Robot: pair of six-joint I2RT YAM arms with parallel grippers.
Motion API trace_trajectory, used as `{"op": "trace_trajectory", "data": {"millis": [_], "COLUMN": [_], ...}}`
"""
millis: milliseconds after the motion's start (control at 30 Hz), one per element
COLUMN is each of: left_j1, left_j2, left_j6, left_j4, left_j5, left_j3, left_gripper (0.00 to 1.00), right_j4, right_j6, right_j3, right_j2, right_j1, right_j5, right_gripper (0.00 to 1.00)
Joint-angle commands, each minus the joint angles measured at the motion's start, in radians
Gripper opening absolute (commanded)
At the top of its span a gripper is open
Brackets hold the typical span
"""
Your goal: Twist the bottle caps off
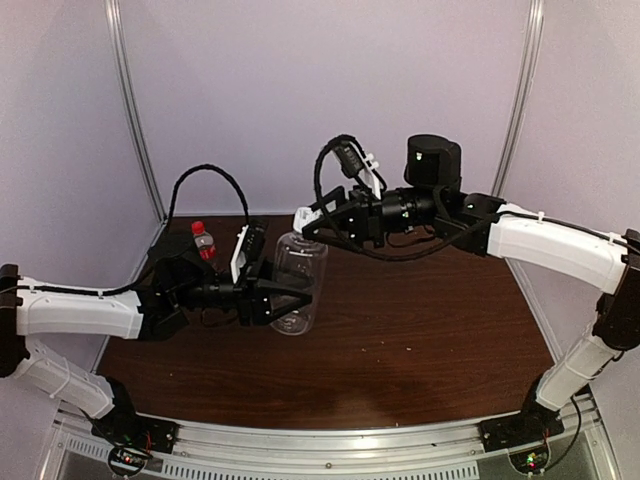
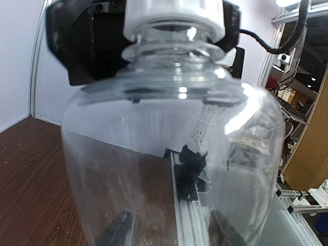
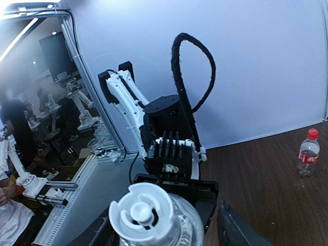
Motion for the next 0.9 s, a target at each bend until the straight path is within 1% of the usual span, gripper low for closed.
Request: {"op": "trace_trajectory", "data": {"millis": [0, 167, 267, 367, 467, 533, 667, 867], "left_j1": [-0.007, -0.007, -0.006, -0.007, -0.007, -0.006, -0.007, -0.007], "left_j2": [-0.046, -0.05, -0.045, -0.037, -0.031, -0.029, -0.023, -0.018], "left_j6": [0.039, 0.084, 0.093, 0.09, 0.085, 0.084, 0.082, 0.085], "left_j4": [0.003, -0.132, -0.191, -0.217, -0.235, -0.242, -0.255, -0.262], "left_j5": [-0.124, -0.258, -0.317, -0.355, -0.383, -0.394, -0.407, -0.412], "left_j3": [0.021, 0.063, 0.085, 0.101, 0.112, 0.116, 0.126, 0.13], "left_gripper": [0.31, 0.31, 0.31, 0.31, 0.31, 0.31, 0.31, 0.31], "right_j4": [-0.098, -0.076, -0.062, -0.099, -0.157, -0.175, -0.196, -0.19], "right_j6": [0.062, 0.176, 0.22, 0.233, 0.235, 0.235, 0.234, 0.229], "right_j3": [0.023, -0.004, -0.013, 0.006, 0.037, 0.052, 0.083, 0.096], "right_j2": [-0.044, -0.091, -0.108, -0.107, -0.09, -0.072, -0.03, -0.005], "right_j1": [-0.002, 0.005, 0.02, 0.041, 0.06, 0.072, 0.091, 0.1], "right_j5": [0.203, 0.355, 0.44, 0.562, 0.668, 0.701, 0.718, 0.704], "right_gripper": [0.72, 0.87, 0.9, 0.9, 0.86, 0.83, 0.78, 0.61]}}
